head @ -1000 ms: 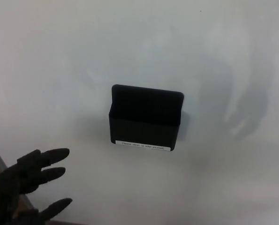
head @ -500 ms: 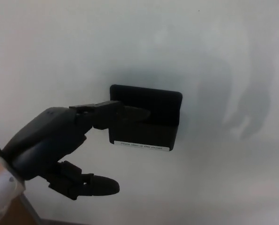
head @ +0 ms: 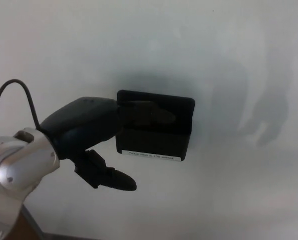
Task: A magnetic marker holder is on the left hand side of the white board, the robot put the index and middle finger into the opening of the container and pull off the magnetic holder and hand it to a human on the left hand side.
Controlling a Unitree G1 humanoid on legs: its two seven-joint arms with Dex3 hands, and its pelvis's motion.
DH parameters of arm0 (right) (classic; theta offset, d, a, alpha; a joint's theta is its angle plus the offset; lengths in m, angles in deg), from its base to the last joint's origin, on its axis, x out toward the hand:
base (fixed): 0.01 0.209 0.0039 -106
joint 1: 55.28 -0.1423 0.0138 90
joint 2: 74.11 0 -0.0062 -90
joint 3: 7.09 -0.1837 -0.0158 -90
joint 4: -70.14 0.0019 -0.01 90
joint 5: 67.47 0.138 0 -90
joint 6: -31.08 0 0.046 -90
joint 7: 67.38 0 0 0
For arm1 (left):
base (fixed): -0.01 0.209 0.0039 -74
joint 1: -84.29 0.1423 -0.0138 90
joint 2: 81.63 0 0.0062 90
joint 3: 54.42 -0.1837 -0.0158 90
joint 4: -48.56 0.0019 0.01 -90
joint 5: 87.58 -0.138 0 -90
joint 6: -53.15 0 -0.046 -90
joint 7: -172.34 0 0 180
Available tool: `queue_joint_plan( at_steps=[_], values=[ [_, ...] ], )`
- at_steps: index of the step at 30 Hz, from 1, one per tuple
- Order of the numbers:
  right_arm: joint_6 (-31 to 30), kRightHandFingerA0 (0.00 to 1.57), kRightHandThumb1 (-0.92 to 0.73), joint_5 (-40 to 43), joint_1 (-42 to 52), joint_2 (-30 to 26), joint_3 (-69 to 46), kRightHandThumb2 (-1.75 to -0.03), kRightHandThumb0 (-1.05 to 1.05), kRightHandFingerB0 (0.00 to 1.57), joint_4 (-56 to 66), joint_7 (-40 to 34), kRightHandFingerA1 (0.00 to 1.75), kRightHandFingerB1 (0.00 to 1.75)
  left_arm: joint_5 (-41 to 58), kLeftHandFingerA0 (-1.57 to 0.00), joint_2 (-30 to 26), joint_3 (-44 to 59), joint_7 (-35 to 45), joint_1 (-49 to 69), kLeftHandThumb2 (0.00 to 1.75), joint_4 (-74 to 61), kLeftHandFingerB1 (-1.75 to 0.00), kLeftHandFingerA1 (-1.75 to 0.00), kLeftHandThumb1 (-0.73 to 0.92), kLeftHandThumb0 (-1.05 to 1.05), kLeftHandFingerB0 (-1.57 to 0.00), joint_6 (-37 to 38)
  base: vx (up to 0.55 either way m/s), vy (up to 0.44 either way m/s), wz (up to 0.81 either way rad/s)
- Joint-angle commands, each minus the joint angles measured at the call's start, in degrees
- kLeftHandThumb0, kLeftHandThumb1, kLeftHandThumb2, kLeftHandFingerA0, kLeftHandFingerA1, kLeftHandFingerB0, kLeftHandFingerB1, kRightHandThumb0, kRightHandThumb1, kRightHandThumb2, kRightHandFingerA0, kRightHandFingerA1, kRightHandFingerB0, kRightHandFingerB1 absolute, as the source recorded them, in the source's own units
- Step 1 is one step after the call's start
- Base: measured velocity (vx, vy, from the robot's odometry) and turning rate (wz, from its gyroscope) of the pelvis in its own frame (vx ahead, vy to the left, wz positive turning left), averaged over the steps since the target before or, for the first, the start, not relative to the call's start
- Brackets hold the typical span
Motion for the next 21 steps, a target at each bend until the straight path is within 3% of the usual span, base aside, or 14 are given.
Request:
queue_joint_plan(
  at_steps=[1, 12, 13, 21],
  values=[
    [0.7, 0.59, -0.73, 1.6, 0.3, -1.5, 0.2, -0.62, -0.57, 0.46, -0.4, 1.0, 0.51, 0.38, -2.7, -0.29, -0.5, -0.5, 0.9, -3.1, 0.55, 4.3, -0.3, -0.35, 0.45, -0.62, -0.27, -2.5, 0.0, 0.0, 0.0],
    [1.0, 0.61, -0.73, 1.9, 0.1, -1.8, 0.8, -0.62, -0.57, 0.46, -1.2, 1.2, 0.51, 0.38, -2.5, -0.27, -0.4, 0.0, 0.6, -7.0, 0.56, 8.8, -0.29, -0.34, 0.46, -0.66, -0.25, -1.2, 0.0, 0.0, 0.0],
    [0.6, 0.6, -0.72, 2.1, 0.1, -1.9, 0.6, -0.62, -0.56, 0.47, -1.3, 1.2, 0.51, 0.38, -3.0, -0.1, -0.3, -0.4, 0.8, -7.2, 0.84, 8.3, -0.49, -0.51, 0.2, -0.31, -0.09, -1.9, 0.0, 0.0, 0.0],
    [1.3, 0.59, -0.75, 2.0, 0.5, -1.7, 1.0, -0.63, -0.56, 0.47, -1.0, 0.9, 0.51, 0.38, -3.0, -0.1, 1.0, -0.9, 1.6, -8.8, 0.85, 7.5, -0.49, -0.51, 0.22, -0.3, -0.09, -3.2, 0.0, 0.0, 0.0]
  ],
)
